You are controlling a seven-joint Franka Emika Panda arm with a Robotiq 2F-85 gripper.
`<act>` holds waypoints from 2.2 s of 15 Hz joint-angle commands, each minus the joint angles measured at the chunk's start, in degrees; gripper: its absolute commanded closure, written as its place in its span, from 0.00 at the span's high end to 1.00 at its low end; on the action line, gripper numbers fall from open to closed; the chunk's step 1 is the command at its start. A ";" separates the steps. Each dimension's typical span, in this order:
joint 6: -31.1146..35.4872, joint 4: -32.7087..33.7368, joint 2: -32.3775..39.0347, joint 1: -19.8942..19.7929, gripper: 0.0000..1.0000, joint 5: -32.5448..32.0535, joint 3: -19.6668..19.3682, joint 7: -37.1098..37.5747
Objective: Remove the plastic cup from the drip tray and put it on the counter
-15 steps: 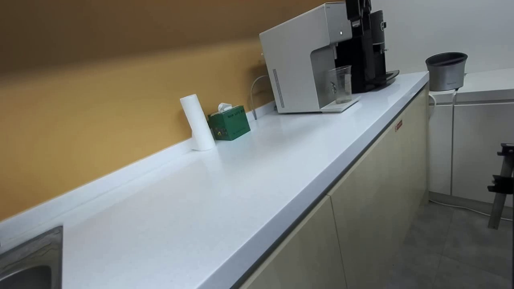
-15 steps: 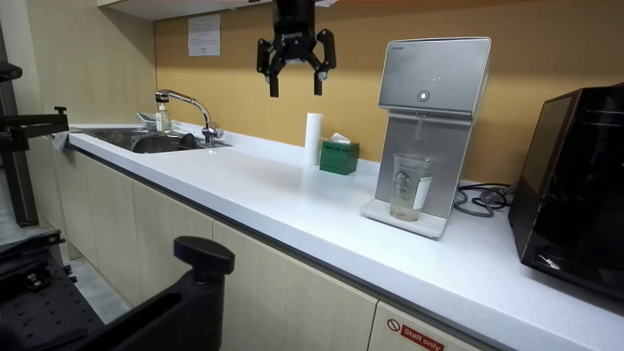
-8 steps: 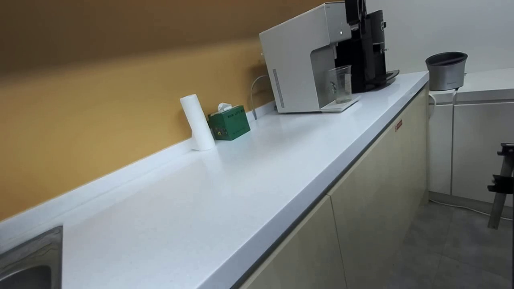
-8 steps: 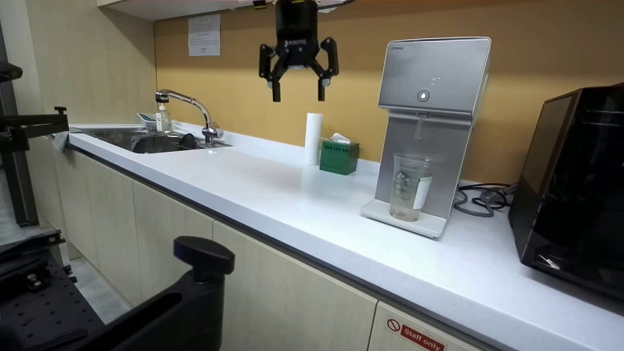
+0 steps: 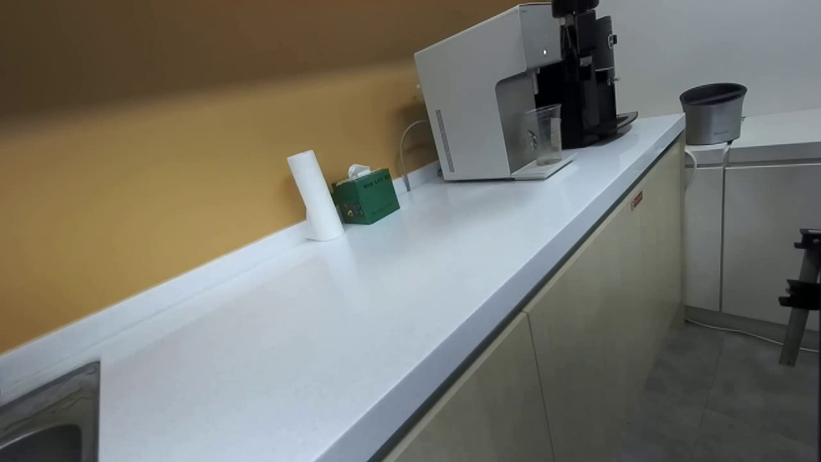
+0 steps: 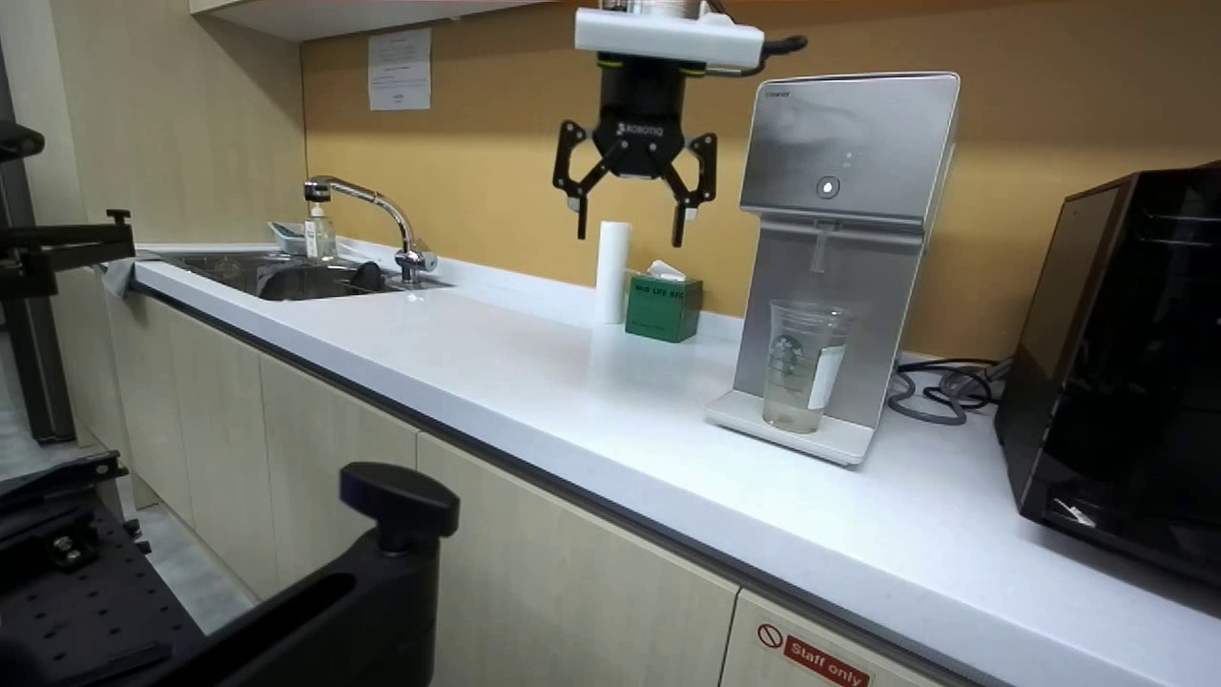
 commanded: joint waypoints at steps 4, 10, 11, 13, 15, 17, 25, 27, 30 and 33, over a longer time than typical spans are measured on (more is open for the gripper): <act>0.34 5.11 5.34 -3.50 1.00 0.02 1.20 -5.86; 9.55 3.71 6.18 -4.07 1.00 1.59 1.85 -7.83; 11.72 3.00 6.26 -4.29 1.00 3.01 2.01 -9.60; 15.68 1.03 5.66 -4.66 1.00 5.85 2.24 -12.73; 18.50 -0.79 4.64 -5.07 1.00 7.82 2.26 -14.87; 20.26 -1.86 4.17 -5.63 1.00 8.82 1.94 -16.14; 21.06 -1.75 5.51 -7.41 1.00 12.28 1.51 -21.38; 21.08 -1.29 6.01 -7.34 1.00 13.06 1.68 -22.97; 20.75 -0.22 7.61 -7.58 1.00 15.87 2.00 -29.84; 20.65 0.28 8.87 -8.27 1.00 18.40 2.15 -36.93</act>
